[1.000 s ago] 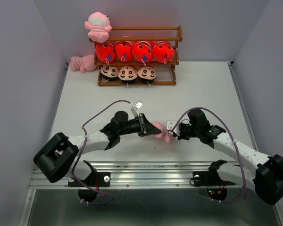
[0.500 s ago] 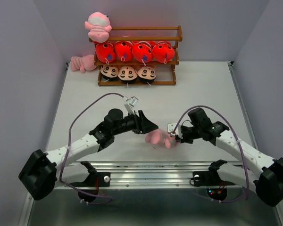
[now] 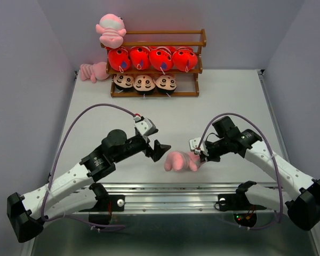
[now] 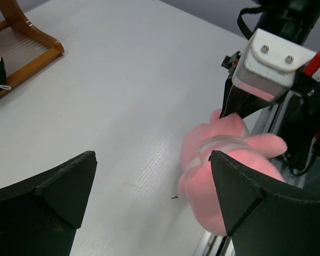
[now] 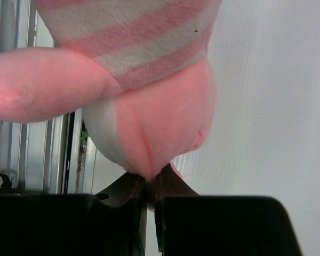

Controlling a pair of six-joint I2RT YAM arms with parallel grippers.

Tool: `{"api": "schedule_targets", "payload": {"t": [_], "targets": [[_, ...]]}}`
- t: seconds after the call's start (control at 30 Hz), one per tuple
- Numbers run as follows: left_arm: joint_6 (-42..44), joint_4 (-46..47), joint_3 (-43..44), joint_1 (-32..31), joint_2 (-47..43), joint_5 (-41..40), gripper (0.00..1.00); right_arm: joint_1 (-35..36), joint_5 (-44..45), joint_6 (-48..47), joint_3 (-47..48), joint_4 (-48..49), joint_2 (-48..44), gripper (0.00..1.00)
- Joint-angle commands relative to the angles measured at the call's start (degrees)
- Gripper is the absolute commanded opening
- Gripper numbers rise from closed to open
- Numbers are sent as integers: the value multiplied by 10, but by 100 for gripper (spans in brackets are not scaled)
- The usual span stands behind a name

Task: Place and organize the stuffed toys onto the shelf
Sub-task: Pass the stuffed toy from the left arm to the right, then pass the stuffed toy from the right arm to the left

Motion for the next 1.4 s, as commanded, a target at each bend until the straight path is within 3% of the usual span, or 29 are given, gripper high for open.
{"api": "schedule_targets", "payload": {"t": [0.0, 0.17, 0.43, 0.7, 0.9, 1.2, 1.3, 1.37], "targets": [[190, -14, -1, -20, 0, -4, 99, 3, -25, -31, 39, -47, 11, 1], [334, -29, -8, -35, 29, 38, 99, 3, -27, -59, 61, -82, 34, 1], [461, -69, -18, -35, -9, 198, 99, 9, -14, -79, 63, -92, 43, 1], [424, -55, -35, -36, 4, 295, 98, 9, -27, -76, 67, -80, 56, 1], [379, 4, -56, -51, 11, 312, 95, 9, -35, -69, 72, -76, 56, 2], [343, 77, -53, -69, 83, 255, 81, 9, -72, -50, 98, -79, 55, 4], [339, 77, -35, -71, 112, 231, 74, 9, -79, -45, 97, -78, 53, 4], [336, 79, -26, -72, 122, 232, 63, 9, -85, -38, 90, -72, 50, 4]]}}
